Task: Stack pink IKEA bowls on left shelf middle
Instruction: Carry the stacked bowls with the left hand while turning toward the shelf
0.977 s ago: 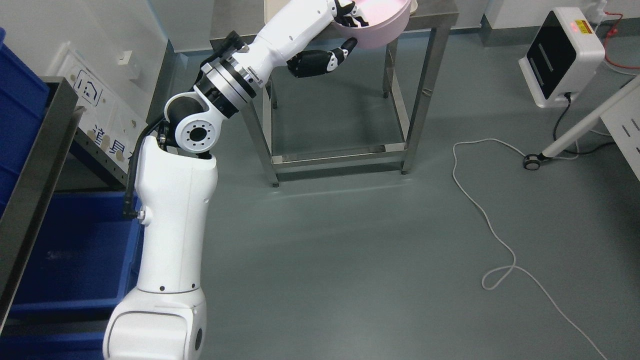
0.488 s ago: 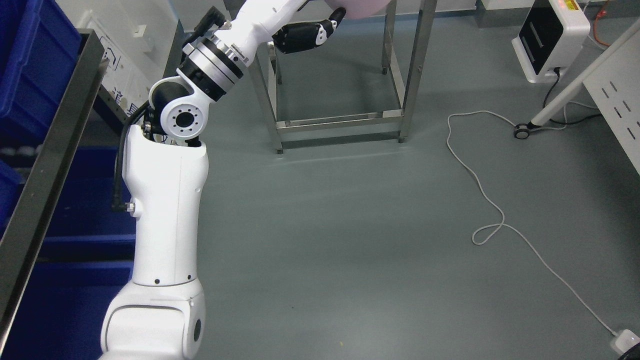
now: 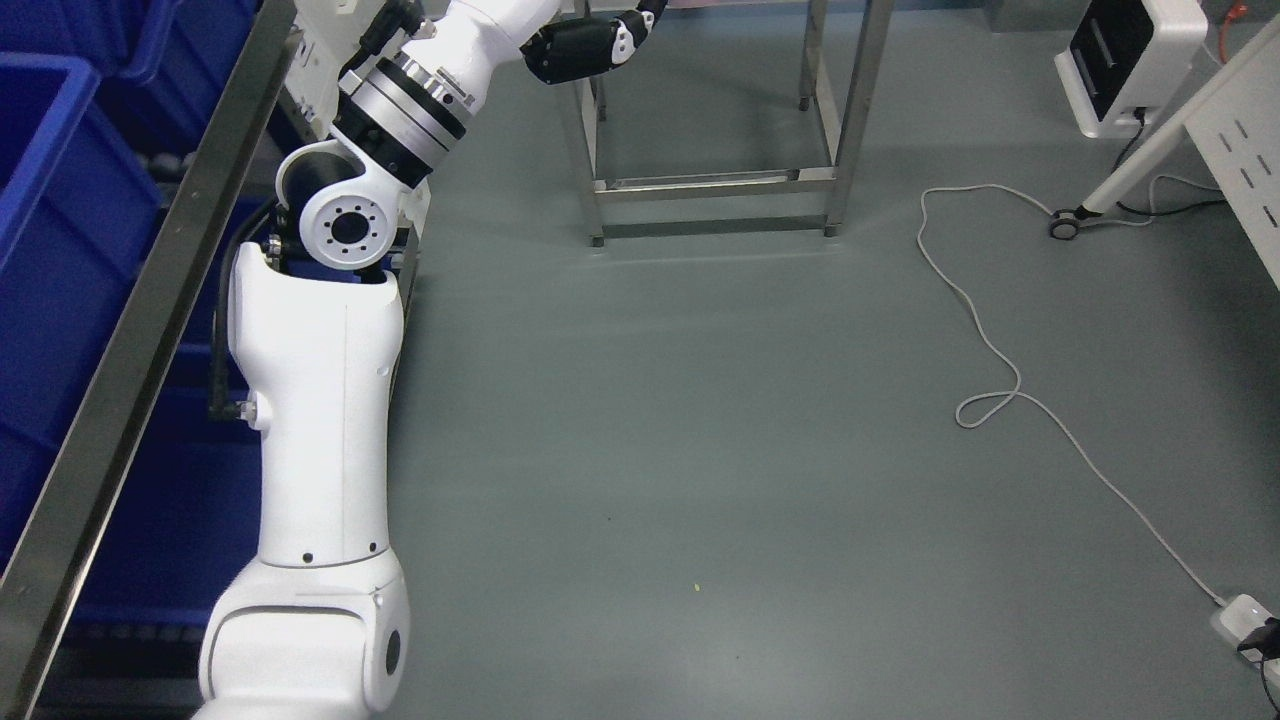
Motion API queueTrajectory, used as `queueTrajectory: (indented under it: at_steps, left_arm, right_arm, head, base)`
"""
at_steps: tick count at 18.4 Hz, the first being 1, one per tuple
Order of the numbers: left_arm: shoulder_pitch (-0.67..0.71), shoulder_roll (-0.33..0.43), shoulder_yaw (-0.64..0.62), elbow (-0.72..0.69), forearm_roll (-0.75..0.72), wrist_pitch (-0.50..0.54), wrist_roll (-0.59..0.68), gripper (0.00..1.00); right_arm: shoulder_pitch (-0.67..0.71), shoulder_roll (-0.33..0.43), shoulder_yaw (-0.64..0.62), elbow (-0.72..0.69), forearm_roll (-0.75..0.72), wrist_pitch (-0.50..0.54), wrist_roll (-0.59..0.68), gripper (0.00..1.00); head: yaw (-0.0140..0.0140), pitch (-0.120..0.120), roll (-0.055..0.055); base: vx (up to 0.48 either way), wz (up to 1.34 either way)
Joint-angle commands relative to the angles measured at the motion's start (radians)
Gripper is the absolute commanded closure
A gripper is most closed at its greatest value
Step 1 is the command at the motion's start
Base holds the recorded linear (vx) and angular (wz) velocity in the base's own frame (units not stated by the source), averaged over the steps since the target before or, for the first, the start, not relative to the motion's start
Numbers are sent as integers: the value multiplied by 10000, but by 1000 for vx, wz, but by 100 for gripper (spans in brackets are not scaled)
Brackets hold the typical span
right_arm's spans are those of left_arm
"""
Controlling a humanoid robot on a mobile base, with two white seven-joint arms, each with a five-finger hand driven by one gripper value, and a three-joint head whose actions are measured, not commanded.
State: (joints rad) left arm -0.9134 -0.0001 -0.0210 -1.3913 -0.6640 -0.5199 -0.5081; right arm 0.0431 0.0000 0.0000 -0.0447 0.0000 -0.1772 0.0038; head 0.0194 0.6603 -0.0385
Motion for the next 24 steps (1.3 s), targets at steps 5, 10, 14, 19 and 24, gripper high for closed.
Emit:
queueTrajectory:
  at_steps: [5, 10, 14, 19, 24]
  left_arm:
    - [-115, 175, 256, -93, 59, -16, 19, 97]
    - [-912, 175, 195, -154, 75, -17, 34, 97]
    - [-1082, 175, 225, -154, 60, 29, 34, 96]
    - [-1098, 175, 271, -123, 44, 366, 19, 96]
    - [-1465, 175, -218, -31, 14, 796, -73, 96]
  right_arm:
    - [-2, -175, -107, 2, 77, 8, 8, 0]
    - [-2, -175, -107, 2, 77, 8, 8, 0]
    - [-2, -175, -107, 2, 77, 8, 8, 0]
    - [-2, -175, -107, 2, 77, 8, 8, 0]
    - [-2, -175, -107, 2, 77, 8, 8, 0]
  head:
    - [0, 1, 0]
    - [0, 1, 0]
    - [0, 1, 0]
    - [0, 1, 0]
    - [0, 1, 0]
  base:
    - [-331, 545]
    - [-263, 921]
    - [-219, 1000]
    - [-135, 987]
    - [-30, 607]
